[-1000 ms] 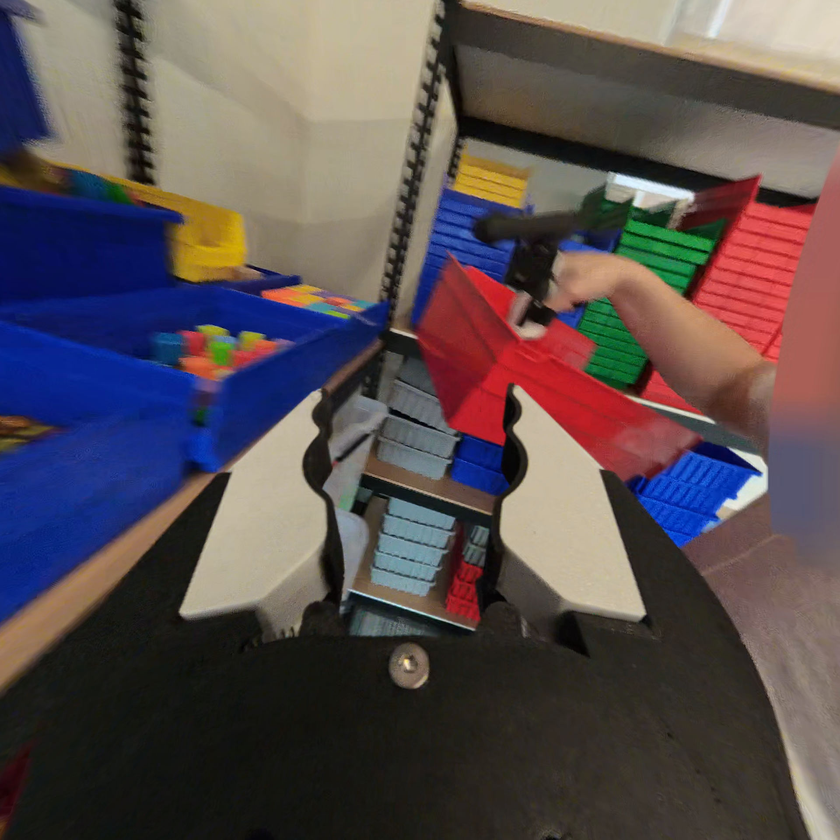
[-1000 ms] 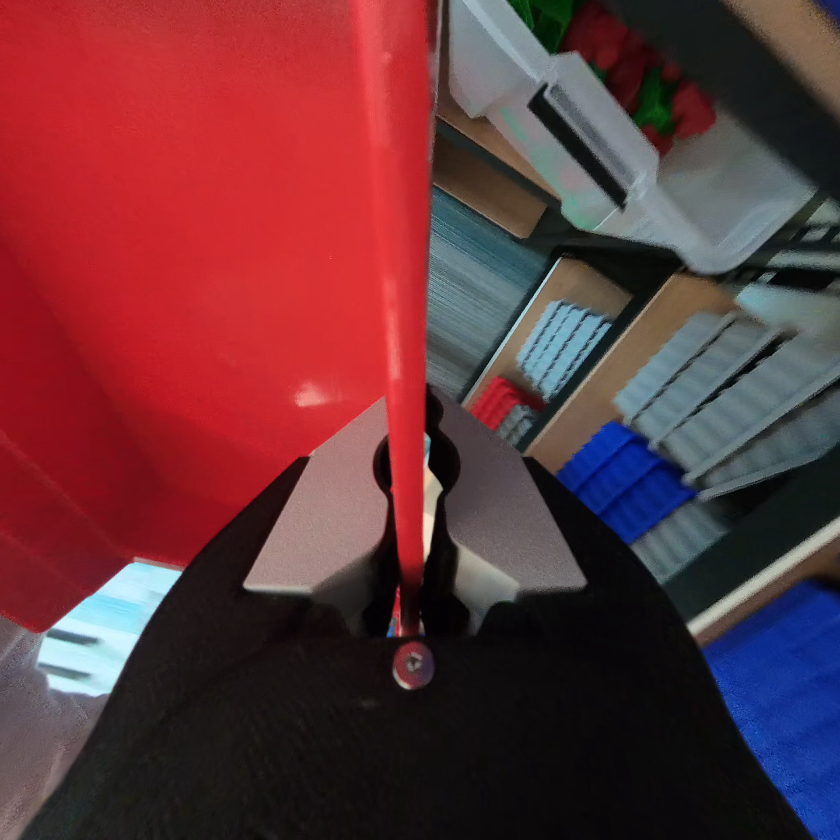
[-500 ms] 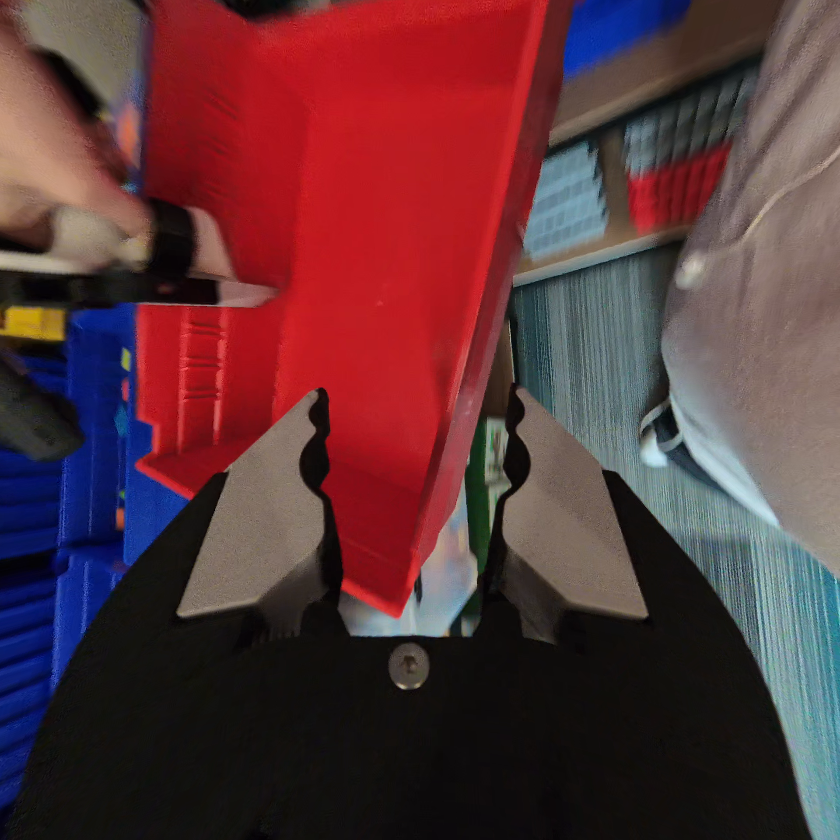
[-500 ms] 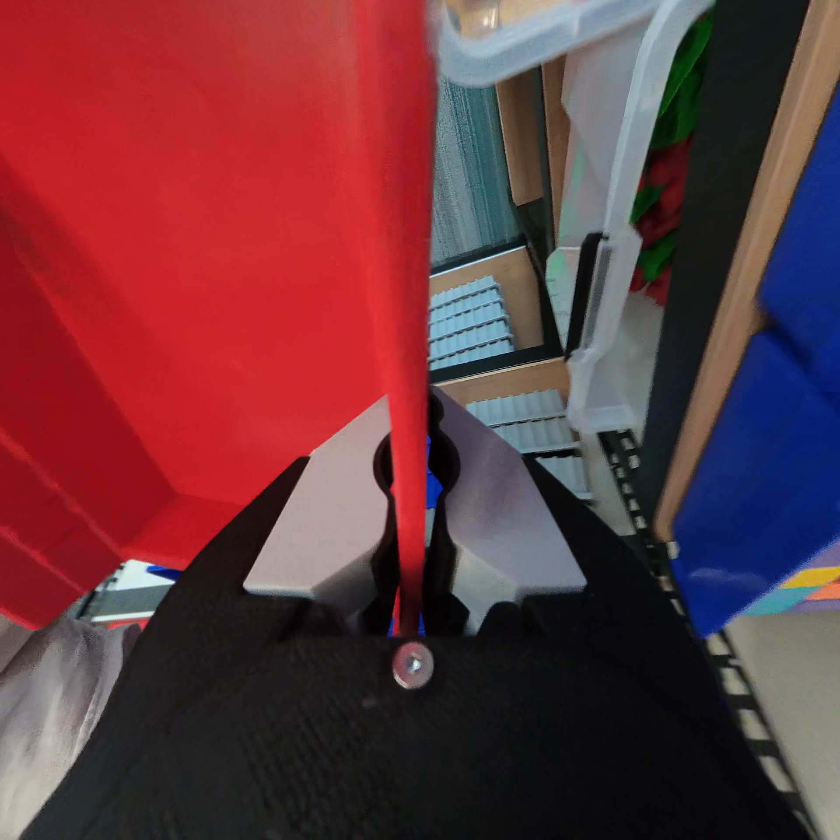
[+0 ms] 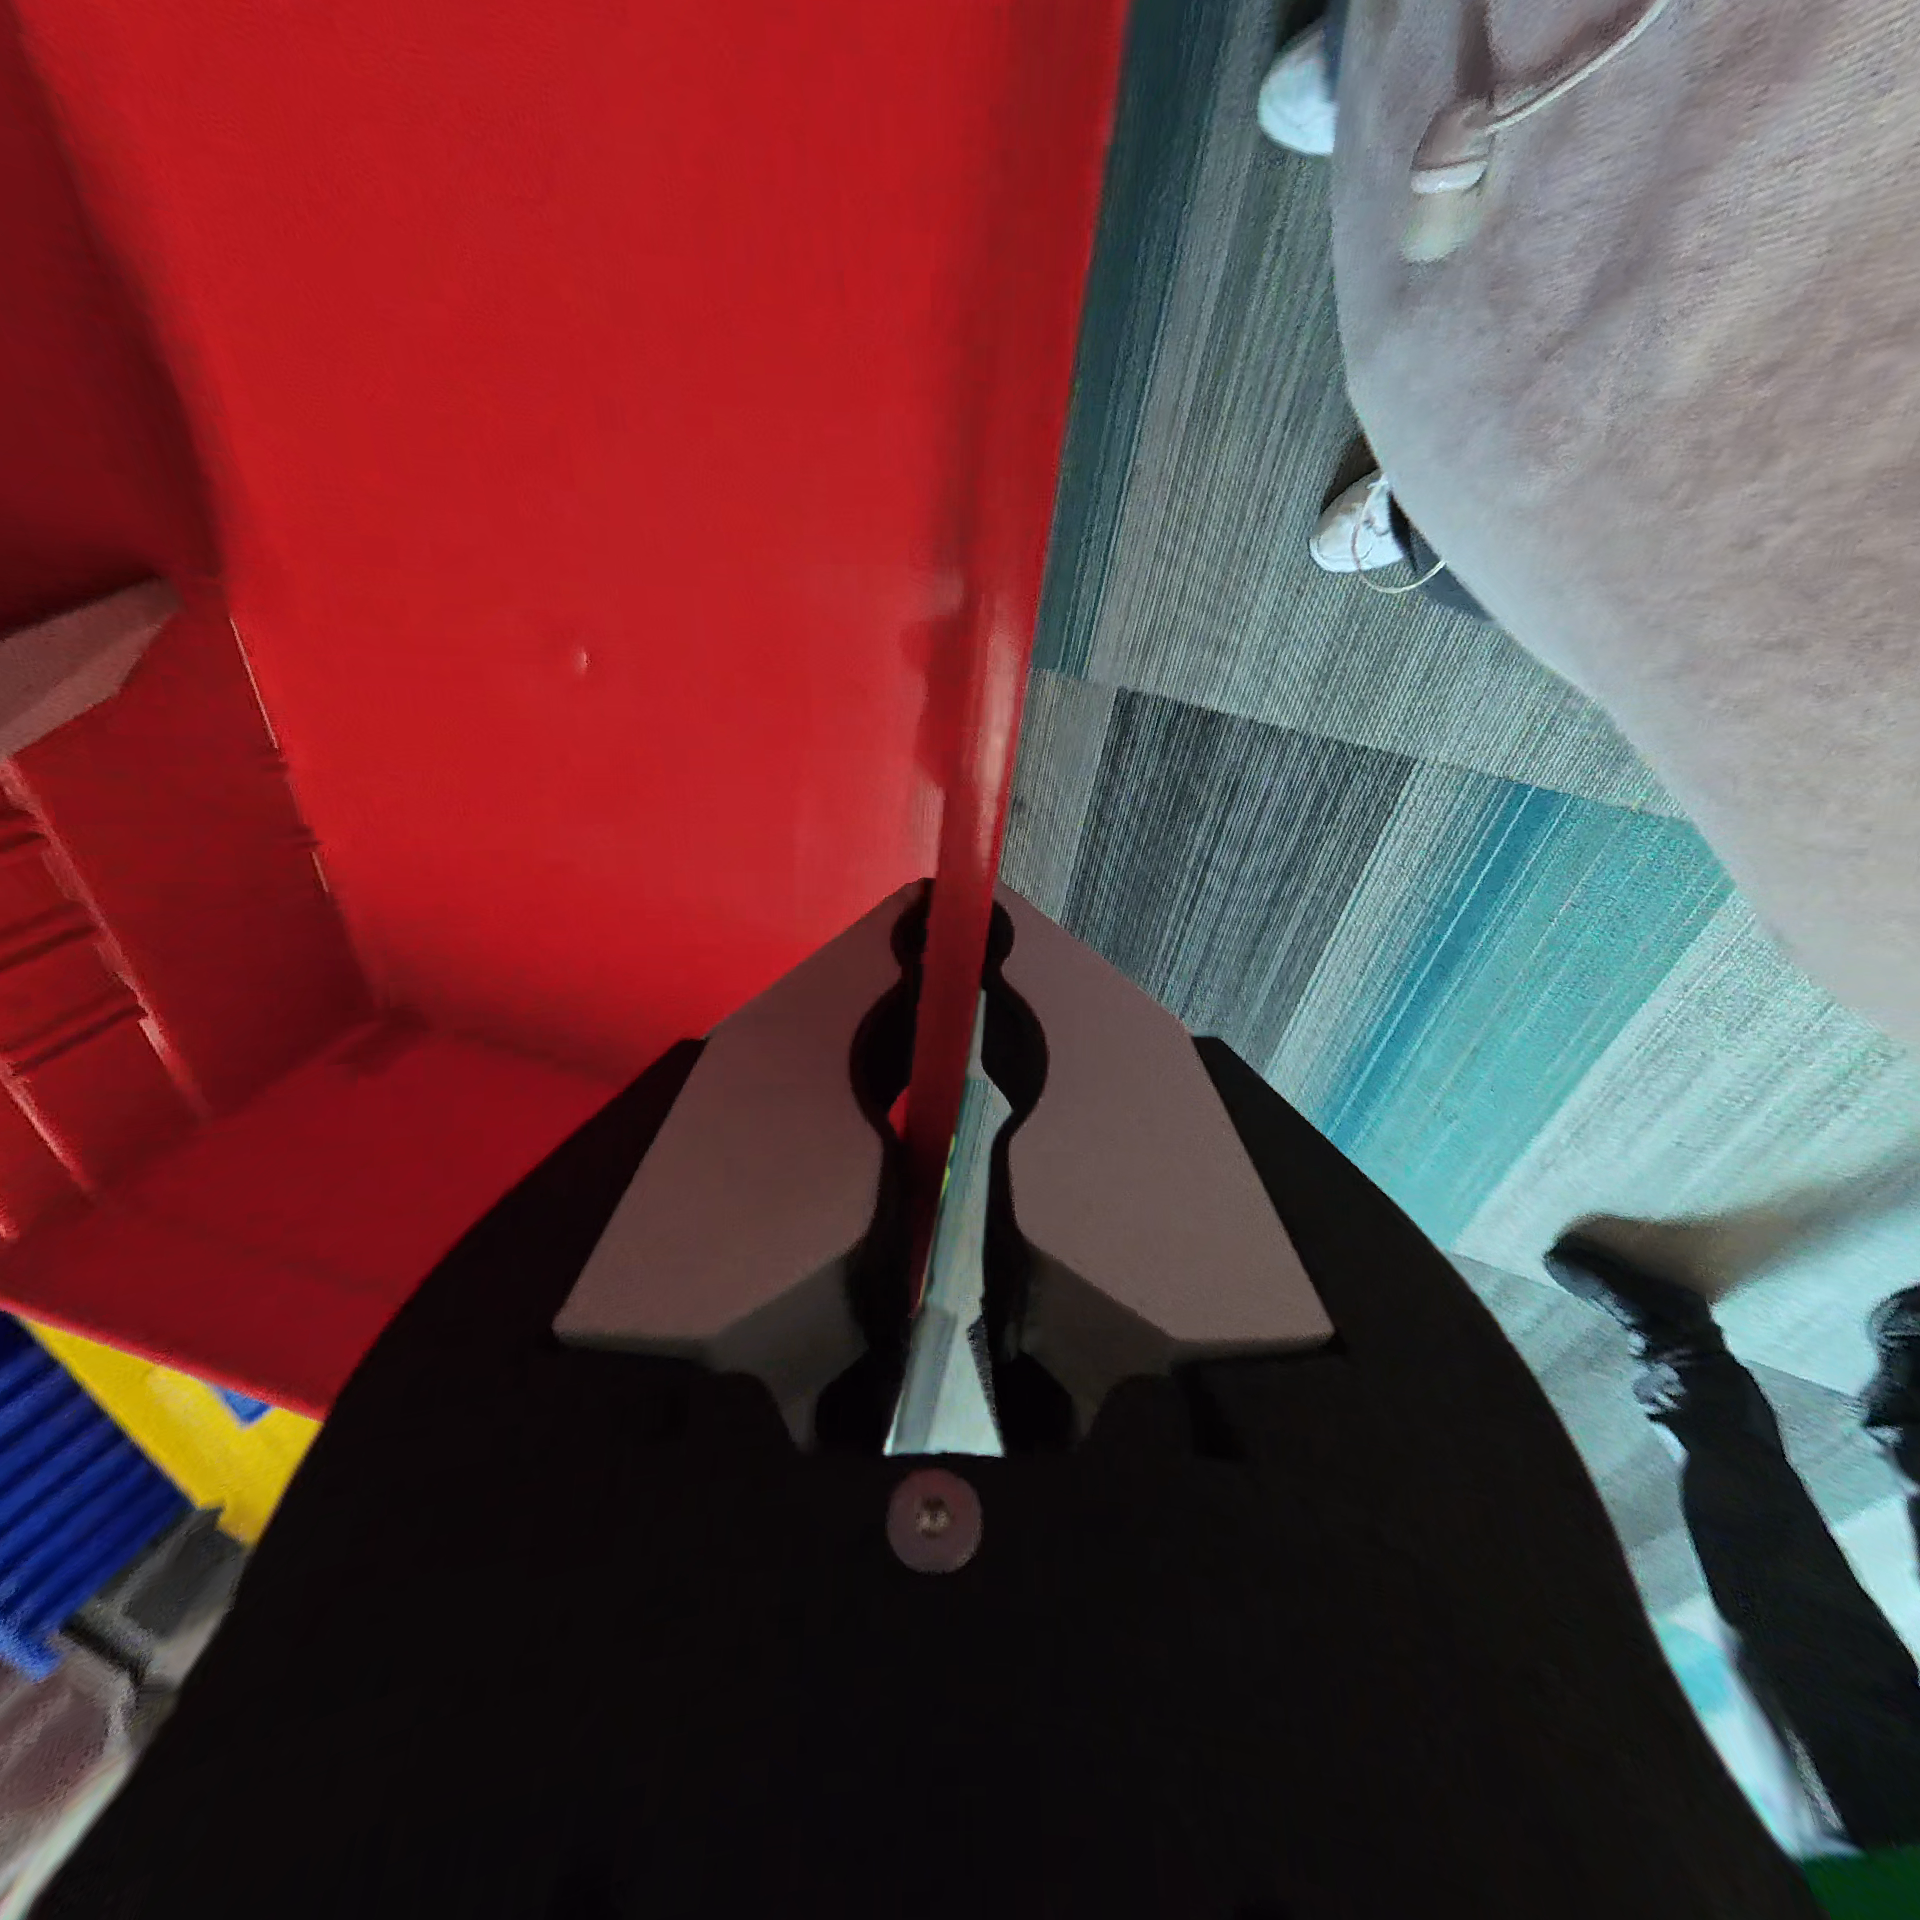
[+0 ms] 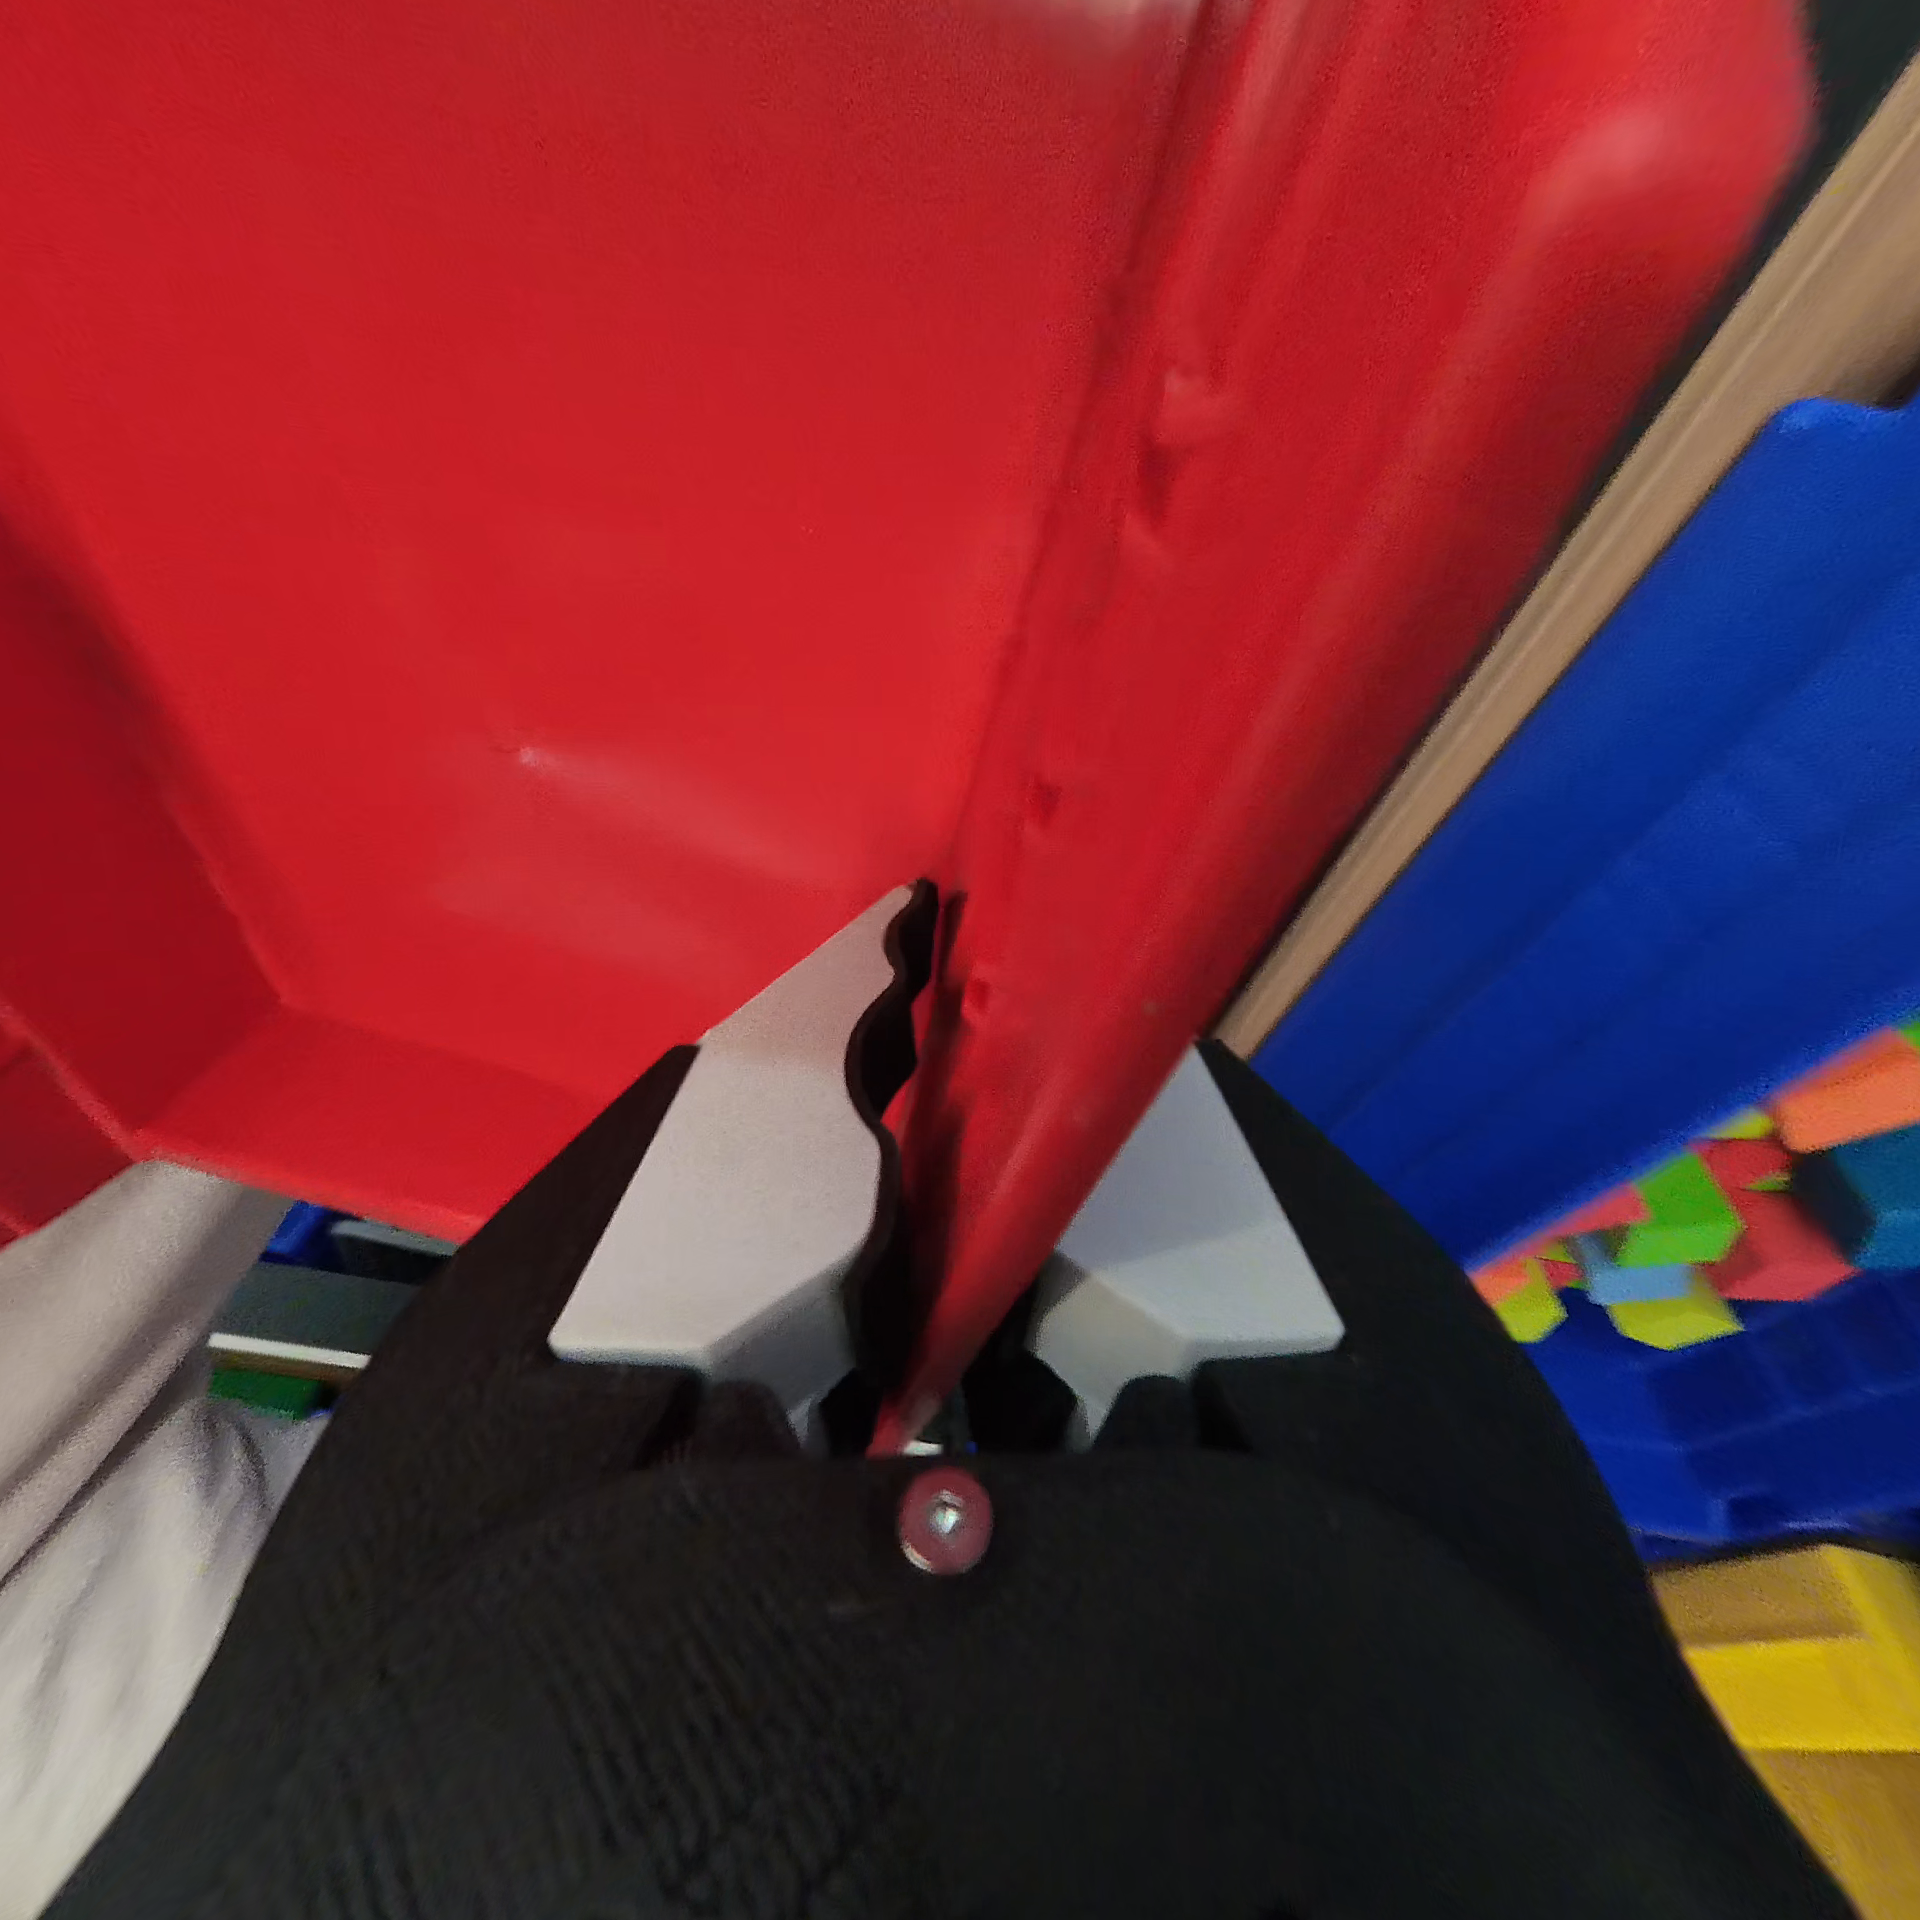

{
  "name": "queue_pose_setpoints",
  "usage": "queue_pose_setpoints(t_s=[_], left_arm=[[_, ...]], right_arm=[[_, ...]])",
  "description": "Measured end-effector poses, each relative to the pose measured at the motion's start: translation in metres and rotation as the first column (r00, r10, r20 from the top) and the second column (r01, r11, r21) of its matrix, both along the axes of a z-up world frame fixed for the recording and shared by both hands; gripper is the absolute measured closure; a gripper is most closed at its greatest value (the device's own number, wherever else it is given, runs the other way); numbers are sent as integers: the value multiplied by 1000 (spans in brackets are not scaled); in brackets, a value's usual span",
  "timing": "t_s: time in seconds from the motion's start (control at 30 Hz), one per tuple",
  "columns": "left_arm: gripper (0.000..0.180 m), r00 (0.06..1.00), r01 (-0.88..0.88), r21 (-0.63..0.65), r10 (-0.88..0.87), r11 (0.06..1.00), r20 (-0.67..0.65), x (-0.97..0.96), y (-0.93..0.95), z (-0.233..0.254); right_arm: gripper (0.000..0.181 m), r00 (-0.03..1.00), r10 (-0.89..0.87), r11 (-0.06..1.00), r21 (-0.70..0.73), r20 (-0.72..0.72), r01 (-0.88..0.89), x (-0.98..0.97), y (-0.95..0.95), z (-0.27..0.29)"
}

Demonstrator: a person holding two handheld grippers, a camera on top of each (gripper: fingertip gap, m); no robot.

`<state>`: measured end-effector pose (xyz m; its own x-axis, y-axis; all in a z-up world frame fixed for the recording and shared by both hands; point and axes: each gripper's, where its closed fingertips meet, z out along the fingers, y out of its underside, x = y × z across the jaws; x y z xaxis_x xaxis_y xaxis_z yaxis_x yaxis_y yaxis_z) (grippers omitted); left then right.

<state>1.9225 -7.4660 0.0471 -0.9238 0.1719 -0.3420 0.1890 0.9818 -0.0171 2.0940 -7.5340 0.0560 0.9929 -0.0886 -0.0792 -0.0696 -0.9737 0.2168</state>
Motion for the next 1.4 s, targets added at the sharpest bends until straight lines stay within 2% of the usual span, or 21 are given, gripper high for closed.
queue_pose_setpoints(t_s=[0.1, 0.2, 0.37, 0.43, 0.5, 0.57, 0.7, 0.77, 0.87, 0.93, 1.1, 1.23, 1.4], left_arm=[[177, 994, -77, 51, 72, 996, 80, 13, -19, 18], [177, 977, -166, 47, 158, 985, 144, 22, -47, 33], [178, 949, -268, -26, 268, 963, 166, 30, -87, 47], [177, 933, -306, -31, 306, 952, 189, 34, -94, 56], [177, 918, -338, -19, 334, 941, 213, 38, -93, 64], [177, 903, -368, -12, 361, 930, 232, 43, -86, 71], [177, 887, -407, 1, 395, 913, 237, 53, -69, 75], [177, 885, -412, 1, 400, 911, 239, 58, -62, 74], [177, 879, -416, 4, 400, 910, 259, 66, -50, 74], [177, 875, -419, 10, 401, 908, 270, 71, -42, 77], [177, 870, -434, -6, 420, 901, 258, 79, -30, 80], [176, 870, -439, -4, 426, 899, 249, 83, -21, 82], [177, 864, -451, 2, 437, 892, 251, 92, -11, 83]], right_arm=[[167, 992, 122, 985, 118, 38, -126, 12, -7, 30], [151, 978, 211, 943, 262, 1, -204, 14, -29, 69], [148, 947, 314, 789, 535, 70, -301, 39, -82, 154], [145, 950, 282, 713, 634, 131, -299, 63, -107, 192], [146, 960, 154, 655, 704, 234, -277, 108, -134, 224], [147, 977, 32, 618, 765, 209, -184, 143, -165, 241], [147, 967, -189, 744, 667, 172, 27, 226, -236, 211], [149, 949, -261, 822, 557, 175, 124, 255, -267, 186], [157, 915, -310, 906, 372, 260, 201, 293, -307, 156], [167, 902, -334, 913, 331, 273, 238, 311, -317, 143], [168, 877, -435, 887, 259, 201, 381, 343, -327, 114], [168, 920, -362, 920, 216, 150, 327, 344, -323, 97], [175, 979, -129, 972, 218, 156, 93, 344, -322, 93]])
